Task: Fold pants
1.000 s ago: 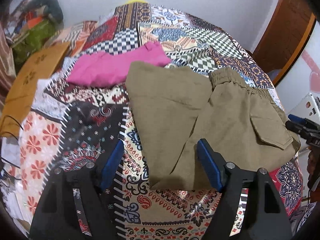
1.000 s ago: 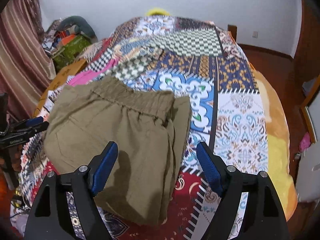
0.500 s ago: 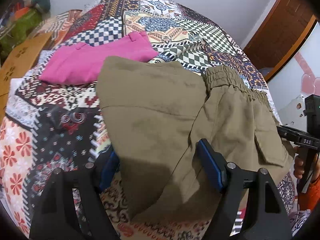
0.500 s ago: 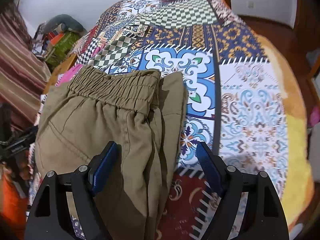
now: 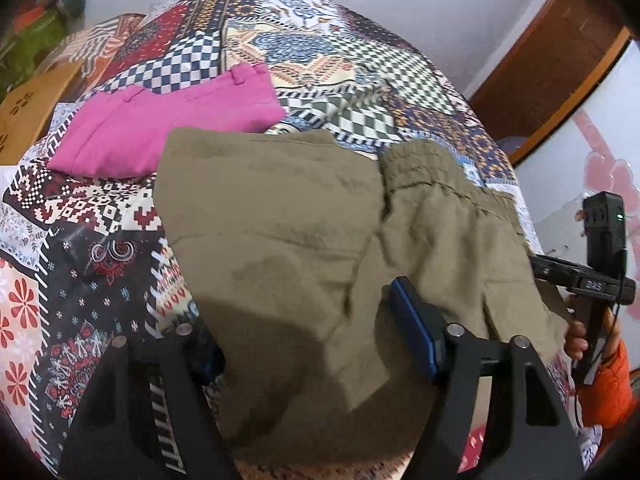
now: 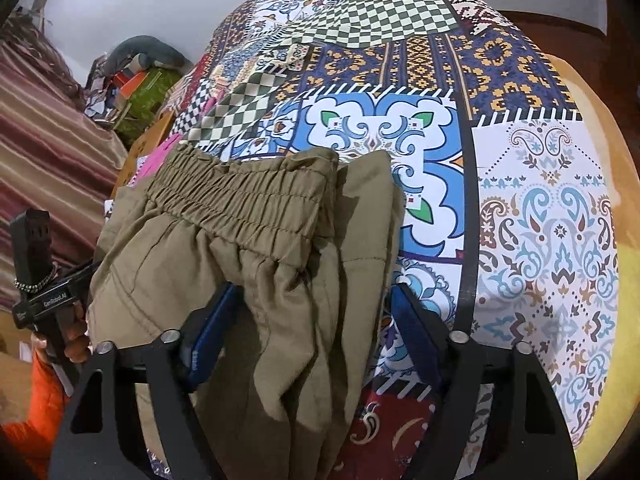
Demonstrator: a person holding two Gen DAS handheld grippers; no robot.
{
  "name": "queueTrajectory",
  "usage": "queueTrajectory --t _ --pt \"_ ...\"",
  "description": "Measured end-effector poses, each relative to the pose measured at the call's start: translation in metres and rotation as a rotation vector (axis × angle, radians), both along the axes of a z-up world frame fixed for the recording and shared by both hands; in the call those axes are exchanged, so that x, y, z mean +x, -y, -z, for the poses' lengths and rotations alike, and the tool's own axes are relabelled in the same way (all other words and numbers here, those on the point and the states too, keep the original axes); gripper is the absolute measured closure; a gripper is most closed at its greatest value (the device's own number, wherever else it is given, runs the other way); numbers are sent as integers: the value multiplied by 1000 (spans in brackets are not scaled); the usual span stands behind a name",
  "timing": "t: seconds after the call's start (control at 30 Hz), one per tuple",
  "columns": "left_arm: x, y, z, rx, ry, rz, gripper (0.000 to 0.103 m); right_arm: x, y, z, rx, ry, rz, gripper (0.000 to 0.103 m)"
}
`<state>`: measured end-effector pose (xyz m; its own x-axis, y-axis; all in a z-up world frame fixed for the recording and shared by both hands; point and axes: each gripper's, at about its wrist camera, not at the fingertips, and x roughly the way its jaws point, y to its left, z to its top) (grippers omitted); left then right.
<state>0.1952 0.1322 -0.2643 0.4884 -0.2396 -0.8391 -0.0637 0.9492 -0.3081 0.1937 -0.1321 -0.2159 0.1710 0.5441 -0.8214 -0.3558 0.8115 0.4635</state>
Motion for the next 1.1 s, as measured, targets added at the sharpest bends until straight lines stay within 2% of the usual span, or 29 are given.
queueTrajectory --t 0.3,0.4,0.57,0.6,0.67,0.7,0.87,0.97,1.1 --pt "-13 -2 2 -44 -13 14 34 -20 5 -2 27 -21 -31 34" --pt "-4 0 3 -38 -9 16 42 -15 1 -1 38 -24 -30 35" --pt "11 3 3 -4 -1 18 63 -4 -9 -1 43 -2 -25 46" --pt "13 4 3 -1 -1 16 66 -2 -9 -1 44 1 -21 50" --pt "17 4 1 26 5 9 81 3 -9 -1 44 13 -6 60" --pt "18 4 0 45 6 6 85 6 -8 -1 42 19 3 66" --pt "17 12 -11 118 38 20 92 6 -8 -11 13 88 -1 81" --pt "13 21 -27 183 89 32 95 6 -10 -21 -8 147 -8 89" --pt "12 26 -44 222 134 31 97 5 -15 -35 -25 212 -22 93"
